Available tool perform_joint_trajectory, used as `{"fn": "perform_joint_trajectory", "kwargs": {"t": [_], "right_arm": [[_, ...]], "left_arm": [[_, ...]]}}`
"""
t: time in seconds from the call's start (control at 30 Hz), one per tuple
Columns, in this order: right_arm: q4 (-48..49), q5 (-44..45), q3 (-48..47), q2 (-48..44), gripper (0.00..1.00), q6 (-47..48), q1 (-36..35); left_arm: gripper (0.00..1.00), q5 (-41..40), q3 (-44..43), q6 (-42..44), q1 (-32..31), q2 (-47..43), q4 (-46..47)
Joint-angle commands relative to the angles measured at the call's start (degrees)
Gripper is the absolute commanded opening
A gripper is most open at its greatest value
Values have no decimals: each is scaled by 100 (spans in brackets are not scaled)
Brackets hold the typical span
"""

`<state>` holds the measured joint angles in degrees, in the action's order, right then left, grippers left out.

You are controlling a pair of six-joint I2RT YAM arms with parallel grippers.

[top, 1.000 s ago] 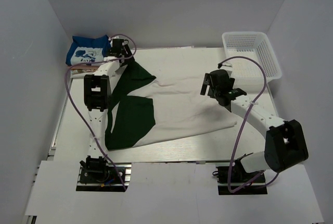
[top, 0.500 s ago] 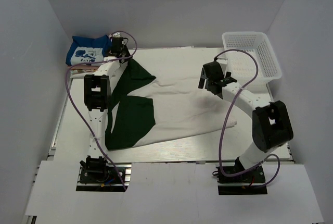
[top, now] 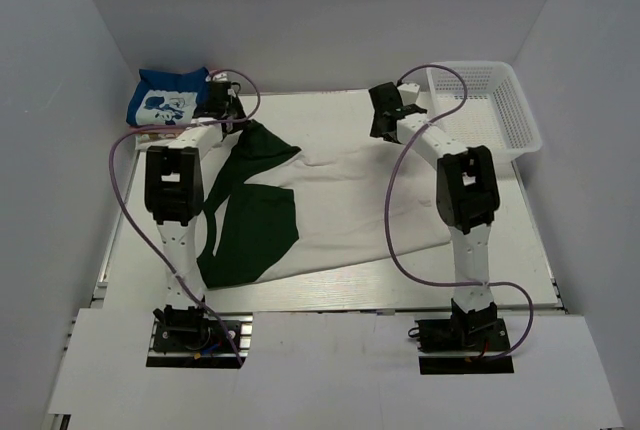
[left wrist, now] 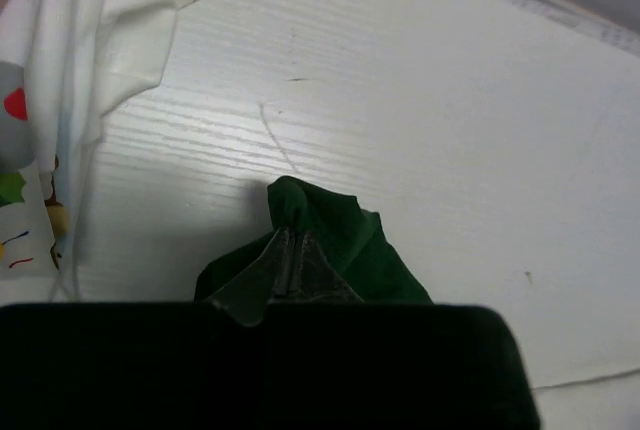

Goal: Fold and stack the t-shirts

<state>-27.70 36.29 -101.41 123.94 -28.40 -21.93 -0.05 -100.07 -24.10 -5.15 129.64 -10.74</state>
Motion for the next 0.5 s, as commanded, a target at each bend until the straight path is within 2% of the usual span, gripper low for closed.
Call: {"fn": "perform_joint_trajectory", "kwargs": {"t": [0.0, 0.2, 0.47], "right_arm": [[-508, 71, -713, 638, 90, -78, 101], [-578, 0, -1276, 1079, 87, -51, 251], [-517, -78, -1092, 1185, 84, -122, 400]], "left_arm": [[0, 400, 128, 116, 14, -738, 336], [0, 629, 347, 169, 14, -1028, 213], [0, 629, 1287, 116, 14, -1880, 414]]}}
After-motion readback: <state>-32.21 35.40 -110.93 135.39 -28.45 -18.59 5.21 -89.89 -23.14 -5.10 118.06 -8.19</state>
